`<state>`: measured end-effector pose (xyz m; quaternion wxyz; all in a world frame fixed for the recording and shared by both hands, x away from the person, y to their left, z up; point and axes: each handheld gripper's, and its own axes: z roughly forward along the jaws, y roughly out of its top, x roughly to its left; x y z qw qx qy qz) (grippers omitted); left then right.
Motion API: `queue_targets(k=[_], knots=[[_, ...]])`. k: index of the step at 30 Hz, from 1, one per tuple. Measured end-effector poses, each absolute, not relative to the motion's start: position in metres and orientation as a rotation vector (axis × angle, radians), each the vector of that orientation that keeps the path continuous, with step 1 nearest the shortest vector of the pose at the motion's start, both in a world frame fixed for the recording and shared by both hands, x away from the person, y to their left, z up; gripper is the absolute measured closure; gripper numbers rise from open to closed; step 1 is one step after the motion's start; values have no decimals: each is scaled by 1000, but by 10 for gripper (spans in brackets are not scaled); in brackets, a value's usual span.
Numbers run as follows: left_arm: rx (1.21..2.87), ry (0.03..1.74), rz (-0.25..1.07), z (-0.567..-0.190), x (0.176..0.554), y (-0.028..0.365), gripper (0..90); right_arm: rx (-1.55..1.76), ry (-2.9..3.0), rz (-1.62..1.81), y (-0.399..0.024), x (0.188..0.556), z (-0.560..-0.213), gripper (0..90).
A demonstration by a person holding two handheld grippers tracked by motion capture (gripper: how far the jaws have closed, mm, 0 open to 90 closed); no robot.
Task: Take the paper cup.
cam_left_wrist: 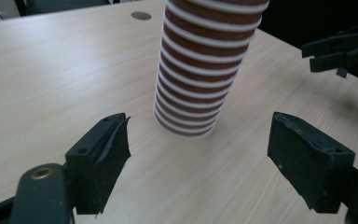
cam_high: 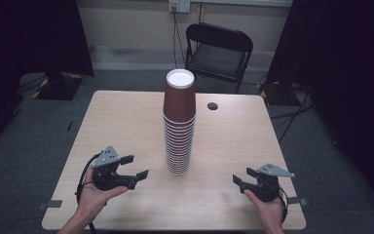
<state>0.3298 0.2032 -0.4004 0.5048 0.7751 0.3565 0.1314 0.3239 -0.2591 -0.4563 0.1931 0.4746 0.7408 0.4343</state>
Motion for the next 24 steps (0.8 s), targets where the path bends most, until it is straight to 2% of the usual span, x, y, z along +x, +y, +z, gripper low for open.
queue_targets(k=[6, 9, 12, 13, 14, 16, 24], knots=[[1823, 775, 344, -370, 337, 192, 195, 1317, 2103, 1231, -256, 321, -459, 330], [1788, 786, 341, -359, 341, 189, 199, 1310, 2112, 1232, -255, 322, -459, 324], [1769, 739, 323, -353, 344, 187, 271, 1293, 2124, 1230, -253, 323, -459, 322], [1769, 739, 323, -353, 344, 187, 262, 1294, 2125, 1228, -252, 323, -459, 322], [1758, 712, 377, -348, 345, 185, 238, 1283, 2131, 1221, -251, 323, -459, 322], [1753, 704, 401, -342, 346, 184, 243, 1280, 2130, 1216, -250, 323, -459, 322], [1741, 704, 321, -319, 357, 180, 187, 1292, 2126, 1229, -252, 323, -458, 320]])
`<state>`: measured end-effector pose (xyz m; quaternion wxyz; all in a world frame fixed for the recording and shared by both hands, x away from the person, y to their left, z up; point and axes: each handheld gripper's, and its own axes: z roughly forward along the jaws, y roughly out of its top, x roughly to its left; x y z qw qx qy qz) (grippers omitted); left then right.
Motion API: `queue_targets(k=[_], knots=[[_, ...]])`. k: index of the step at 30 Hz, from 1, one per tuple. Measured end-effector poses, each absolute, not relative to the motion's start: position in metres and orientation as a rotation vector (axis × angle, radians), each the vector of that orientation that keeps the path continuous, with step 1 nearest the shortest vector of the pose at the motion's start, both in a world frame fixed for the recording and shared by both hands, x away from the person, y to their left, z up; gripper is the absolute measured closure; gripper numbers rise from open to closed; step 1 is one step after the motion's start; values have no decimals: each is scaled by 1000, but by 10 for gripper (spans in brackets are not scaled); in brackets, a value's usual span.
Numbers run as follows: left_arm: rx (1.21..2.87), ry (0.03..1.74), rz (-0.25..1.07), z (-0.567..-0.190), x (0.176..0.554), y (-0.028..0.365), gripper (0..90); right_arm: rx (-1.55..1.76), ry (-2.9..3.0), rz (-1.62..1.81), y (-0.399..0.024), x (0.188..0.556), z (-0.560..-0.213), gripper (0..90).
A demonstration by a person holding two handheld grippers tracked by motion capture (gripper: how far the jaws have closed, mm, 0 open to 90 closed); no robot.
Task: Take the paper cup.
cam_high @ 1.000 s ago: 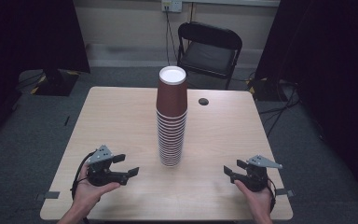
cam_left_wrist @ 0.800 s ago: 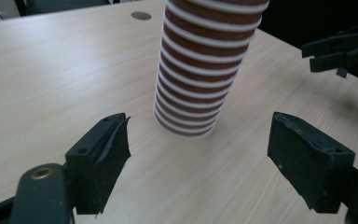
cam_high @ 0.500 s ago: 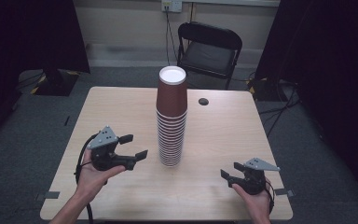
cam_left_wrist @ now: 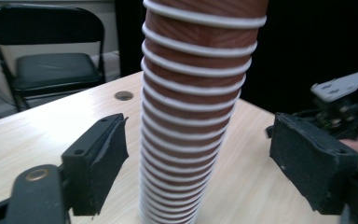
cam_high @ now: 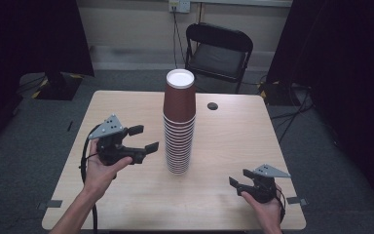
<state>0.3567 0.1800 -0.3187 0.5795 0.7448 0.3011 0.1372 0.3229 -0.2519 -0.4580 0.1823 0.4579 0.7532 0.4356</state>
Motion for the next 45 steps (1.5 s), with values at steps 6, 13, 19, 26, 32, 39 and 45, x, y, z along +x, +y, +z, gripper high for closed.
queue_targets(k=[6, 13, 19, 26, 32, 39, 45], knots=[[1721, 659, 348, -304, 360, 175, 158, 1297, 2131, 1231, -253, 324, -458, 320], [1700, 620, 405, -283, 365, 165, 160, 1295, 2125, 1231, -252, 324, -458, 320], [1683, 601, 429, -264, 372, 156, 156, 1301, 2129, 1226, -252, 325, -459, 319], [1668, 598, 416, -250, 387, 148, 157, 1303, 2133, 1227, -253, 325, -460, 318], [1649, 601, 409, -235, 399, 140, 154, 1322, 2134, 1236, -253, 326, -461, 312], [1686, 577, 444, -223, 406, 120, 152, 1332, 2136, 1248, -254, 327, -462, 307], [1719, 571, 441, -225, 416, 103, 155, 1324, 2133, 1240, -253, 326, -461, 293]])
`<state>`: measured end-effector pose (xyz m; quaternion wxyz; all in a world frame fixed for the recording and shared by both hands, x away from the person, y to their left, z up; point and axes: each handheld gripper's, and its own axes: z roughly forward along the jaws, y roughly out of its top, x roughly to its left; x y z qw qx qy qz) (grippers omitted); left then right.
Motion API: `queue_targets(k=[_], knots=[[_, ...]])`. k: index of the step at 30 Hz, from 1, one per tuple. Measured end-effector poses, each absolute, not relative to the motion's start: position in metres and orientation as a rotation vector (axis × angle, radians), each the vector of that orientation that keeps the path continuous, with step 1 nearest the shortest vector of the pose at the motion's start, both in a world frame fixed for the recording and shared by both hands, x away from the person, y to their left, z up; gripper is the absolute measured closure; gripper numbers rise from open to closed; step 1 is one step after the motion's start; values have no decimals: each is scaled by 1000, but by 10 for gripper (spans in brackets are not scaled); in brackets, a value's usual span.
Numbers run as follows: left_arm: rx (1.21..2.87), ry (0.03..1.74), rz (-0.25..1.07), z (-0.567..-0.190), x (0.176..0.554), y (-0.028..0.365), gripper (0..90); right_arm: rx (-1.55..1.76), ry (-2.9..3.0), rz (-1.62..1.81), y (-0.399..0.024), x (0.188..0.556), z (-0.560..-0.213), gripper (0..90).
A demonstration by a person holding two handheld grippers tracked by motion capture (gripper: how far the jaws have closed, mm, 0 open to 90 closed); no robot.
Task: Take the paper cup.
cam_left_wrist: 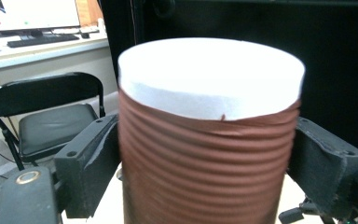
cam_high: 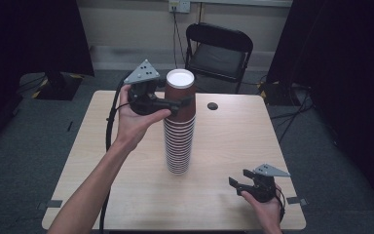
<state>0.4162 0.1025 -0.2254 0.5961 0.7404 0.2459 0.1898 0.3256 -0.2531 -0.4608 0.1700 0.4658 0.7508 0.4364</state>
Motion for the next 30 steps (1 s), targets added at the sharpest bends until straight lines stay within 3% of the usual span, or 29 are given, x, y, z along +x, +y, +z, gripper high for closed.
queue_targets(k=[18, 30], knots=[[1831, 587, 420, -254, 427, 91, 80, 1340, 2131, 1239, -253, 327, -462, 259], [1839, 582, 443, -256, 425, 90, 95, 1344, 2131, 1236, -254, 327, -462, 260]])
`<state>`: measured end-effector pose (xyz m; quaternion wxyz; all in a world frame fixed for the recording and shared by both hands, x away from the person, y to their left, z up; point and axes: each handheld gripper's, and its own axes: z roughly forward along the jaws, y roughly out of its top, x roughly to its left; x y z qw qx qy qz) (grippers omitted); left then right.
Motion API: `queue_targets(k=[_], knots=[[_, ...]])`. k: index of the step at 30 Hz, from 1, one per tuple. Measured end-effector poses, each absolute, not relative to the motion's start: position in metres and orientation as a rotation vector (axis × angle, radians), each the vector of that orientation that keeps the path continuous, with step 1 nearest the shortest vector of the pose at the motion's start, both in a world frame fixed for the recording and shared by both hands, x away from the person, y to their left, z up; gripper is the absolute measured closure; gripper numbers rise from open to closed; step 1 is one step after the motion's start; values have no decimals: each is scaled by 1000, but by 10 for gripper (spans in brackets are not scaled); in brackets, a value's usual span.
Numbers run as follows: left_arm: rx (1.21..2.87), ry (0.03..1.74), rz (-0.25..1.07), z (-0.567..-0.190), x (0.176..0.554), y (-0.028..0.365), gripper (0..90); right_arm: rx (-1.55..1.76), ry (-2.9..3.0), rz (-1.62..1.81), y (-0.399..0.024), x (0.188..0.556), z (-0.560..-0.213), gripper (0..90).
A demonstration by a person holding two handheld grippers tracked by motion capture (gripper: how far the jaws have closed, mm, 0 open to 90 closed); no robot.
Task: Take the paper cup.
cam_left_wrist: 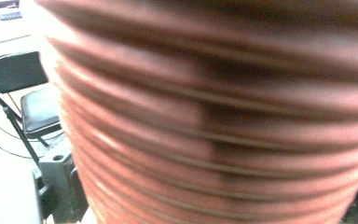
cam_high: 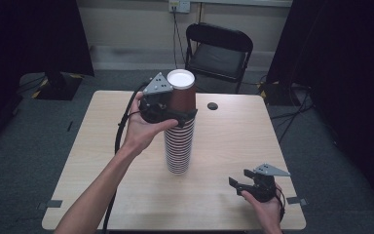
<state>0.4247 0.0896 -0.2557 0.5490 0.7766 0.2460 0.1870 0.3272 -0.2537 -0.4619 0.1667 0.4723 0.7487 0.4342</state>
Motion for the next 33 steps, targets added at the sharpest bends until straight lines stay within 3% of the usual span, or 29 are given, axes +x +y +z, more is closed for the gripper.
queue_targets(k=[33], knots=[[1748, 574, 488, -227, 420, 89, 107, 1350, 2131, 1247, -253, 327, -461, 262]])
